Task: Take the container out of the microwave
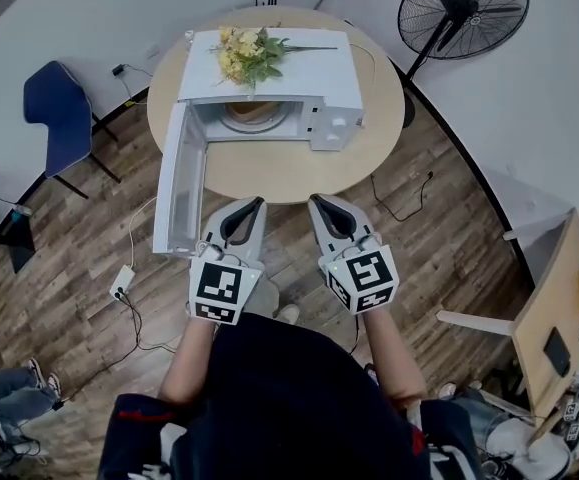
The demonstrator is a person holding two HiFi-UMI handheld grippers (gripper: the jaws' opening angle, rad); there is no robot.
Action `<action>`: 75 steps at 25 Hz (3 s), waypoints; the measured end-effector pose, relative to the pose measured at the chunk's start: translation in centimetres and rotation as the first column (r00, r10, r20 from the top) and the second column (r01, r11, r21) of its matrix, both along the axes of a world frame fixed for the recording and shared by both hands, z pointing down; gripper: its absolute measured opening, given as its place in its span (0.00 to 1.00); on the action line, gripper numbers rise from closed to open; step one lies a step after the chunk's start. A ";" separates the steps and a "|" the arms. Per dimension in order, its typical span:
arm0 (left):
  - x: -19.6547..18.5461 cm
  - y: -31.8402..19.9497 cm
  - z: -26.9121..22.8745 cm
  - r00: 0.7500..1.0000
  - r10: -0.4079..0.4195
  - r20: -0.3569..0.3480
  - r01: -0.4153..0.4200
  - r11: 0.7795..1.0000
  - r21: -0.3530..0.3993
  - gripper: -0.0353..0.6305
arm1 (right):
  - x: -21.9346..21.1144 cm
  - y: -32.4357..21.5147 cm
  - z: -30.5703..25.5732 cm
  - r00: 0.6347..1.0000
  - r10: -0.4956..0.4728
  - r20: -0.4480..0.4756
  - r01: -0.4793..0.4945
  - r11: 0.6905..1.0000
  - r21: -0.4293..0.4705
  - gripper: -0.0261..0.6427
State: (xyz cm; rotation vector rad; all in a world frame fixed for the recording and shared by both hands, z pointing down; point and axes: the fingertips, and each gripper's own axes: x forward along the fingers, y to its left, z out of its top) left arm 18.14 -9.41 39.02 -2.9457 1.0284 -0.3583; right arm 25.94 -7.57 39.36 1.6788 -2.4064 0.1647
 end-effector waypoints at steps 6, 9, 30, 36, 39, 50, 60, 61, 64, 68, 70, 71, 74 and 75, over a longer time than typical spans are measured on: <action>1.0 -3.8 0.9 1.000 0.004 -0.018 -0.005 1.000 -0.017 0.07 | 0.1 -3.4 1.1 0.999 -0.018 -0.039 0.017 0.999 -0.028 0.05; 1.1 -6.0 1.2 1.000 0.007 -0.029 -0.008 1.000 -0.027 0.07 | -0.5 -5.8 1.3 0.996 -0.041 -0.082 0.038 0.999 -0.038 0.05; -2.3 -14.6 6.4 0.999 -0.050 0.001 0.049 0.989 -0.138 0.07 | -5.1 -17.3 8.5 0.909 -0.317 -0.272 0.250 0.935 -0.253 0.05; -4.3 -16.0 7.7 0.987 -0.159 0.031 0.162 0.974 -0.160 0.07 | -5.6 -20.4 13.5 0.770 -0.463 -0.440 0.323 0.876 -0.357 0.05; -5.6 -16.5 8.3 0.973 -0.225 0.044 0.229 0.957 -0.176 0.07 | -6.4 -21.2 16.2 0.664 -0.545 -0.512 0.365 0.834 -0.413 0.05; -7.8 -17.6 9.0 0.934 -0.352 0.056 0.356 0.914 -0.192 0.07 | -7.7 -25.5 22.3 0.548 -0.615 -0.567 0.365 0.786 -0.499 0.05; -9.5 -18.4 10.3 0.906 -0.413 0.093 0.423 0.885 -0.193 0.07 | -7.1 -30.2 24.8 0.508 -0.609 -0.610 0.333 0.791 -0.513 0.29; -9.6 -18.5 10.3 0.904 -0.415 0.099 0.427 0.884 -0.191 0.07 | -7.1 -30.7 24.8 0.509 -0.604 -0.612 0.333 0.795 -0.507 0.33; -9.8 -18.5 10.6 0.897 -0.428 0.109 0.441 0.876 -0.195 0.07 | -7.2 -31.7 25.0 0.498 -0.590 -0.636 0.335 0.807 -0.486 0.43; -9.8 -18.4 10.9 0.896 -0.427 0.123 0.444 0.875 -0.195 0.07 | -7.6 -32.8 25.4 0.453 -0.568 -0.687 0.340 0.822 -0.456 0.48; -9.8 -18.4 11.0 0.895 -0.428 0.127 0.445 0.874 -0.196 0.07 | -7.8 -33.4 25.7 0.442 -0.562 -0.699 0.338 0.826 -0.451 0.49; -9.8 -18.4 11.1 0.895 -0.429 0.127 0.446 0.873 -0.198 0.07 | -7.8 -33.6 25.8 0.443 -0.564 -0.697 0.336 0.825 -0.454 0.49; -9.8 -18.3 11.4 0.894 -0.429 0.129 0.448 0.870 -0.206 0.07 | -8.0 -34.1 26.2 0.447 -0.579 -0.682 0.329 0.815 -0.477 0.49; -9.8 -18.3 11.5 0.894 -0.428 0.130 0.447 0.870 -0.208 0.07 | -7.9 -34.2 26.4 0.444 -0.585 -0.678 0.326 0.811 -0.486 0.49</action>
